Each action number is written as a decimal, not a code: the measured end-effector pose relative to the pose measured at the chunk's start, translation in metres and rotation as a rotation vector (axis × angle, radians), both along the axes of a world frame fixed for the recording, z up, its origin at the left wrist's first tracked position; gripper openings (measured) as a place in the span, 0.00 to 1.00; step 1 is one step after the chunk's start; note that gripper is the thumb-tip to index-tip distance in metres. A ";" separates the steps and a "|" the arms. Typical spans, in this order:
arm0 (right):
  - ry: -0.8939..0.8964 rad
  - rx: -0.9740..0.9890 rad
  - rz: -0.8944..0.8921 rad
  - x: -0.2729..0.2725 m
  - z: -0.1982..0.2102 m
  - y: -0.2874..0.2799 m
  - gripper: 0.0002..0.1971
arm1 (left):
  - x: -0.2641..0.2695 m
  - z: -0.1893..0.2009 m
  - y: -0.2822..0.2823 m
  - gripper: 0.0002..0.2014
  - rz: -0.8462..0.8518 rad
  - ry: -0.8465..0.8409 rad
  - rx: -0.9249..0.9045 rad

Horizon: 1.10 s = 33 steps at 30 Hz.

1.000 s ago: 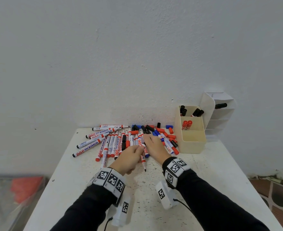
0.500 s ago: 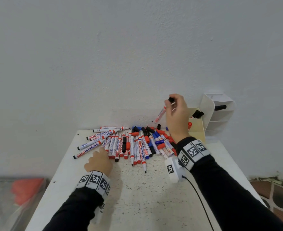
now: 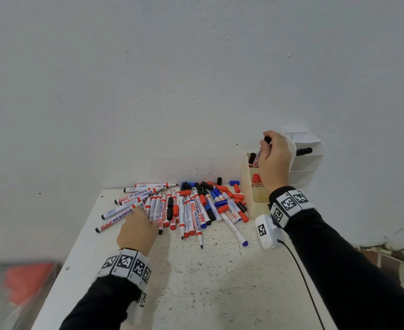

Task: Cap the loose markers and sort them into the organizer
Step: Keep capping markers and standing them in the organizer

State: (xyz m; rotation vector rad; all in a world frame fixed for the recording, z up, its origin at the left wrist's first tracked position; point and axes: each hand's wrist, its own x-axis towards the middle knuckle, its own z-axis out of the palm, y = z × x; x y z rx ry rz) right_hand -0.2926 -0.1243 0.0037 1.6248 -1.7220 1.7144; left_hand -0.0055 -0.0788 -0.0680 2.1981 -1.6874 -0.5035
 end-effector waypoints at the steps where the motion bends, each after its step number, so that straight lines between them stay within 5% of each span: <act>1: -0.016 0.042 0.019 -0.002 -0.002 -0.003 0.11 | -0.002 0.001 -0.001 0.17 -0.013 0.011 -0.012; 10: -0.003 0.449 0.017 -0.008 -0.018 -0.020 0.10 | -0.027 0.005 0.001 0.15 -0.099 0.055 -0.062; 17: 0.168 0.884 -0.079 0.004 -0.025 -0.016 0.22 | -0.036 0.003 0.001 0.17 -0.118 0.071 -0.101; 23: 0.180 0.636 -0.140 0.025 -0.020 -0.011 0.16 | -0.037 -0.004 -0.002 0.11 -0.122 0.079 -0.124; 27: 0.107 0.439 0.127 0.053 -0.016 -0.004 0.08 | -0.040 -0.005 0.002 0.14 -0.135 0.140 -0.134; 30: -0.025 0.676 0.349 0.069 -0.021 0.002 0.10 | -0.041 -0.003 0.003 0.18 -0.156 0.162 -0.145; 33: 0.124 1.001 0.351 0.073 -0.038 0.003 0.17 | -0.042 -0.003 0.006 0.20 -0.192 0.177 -0.164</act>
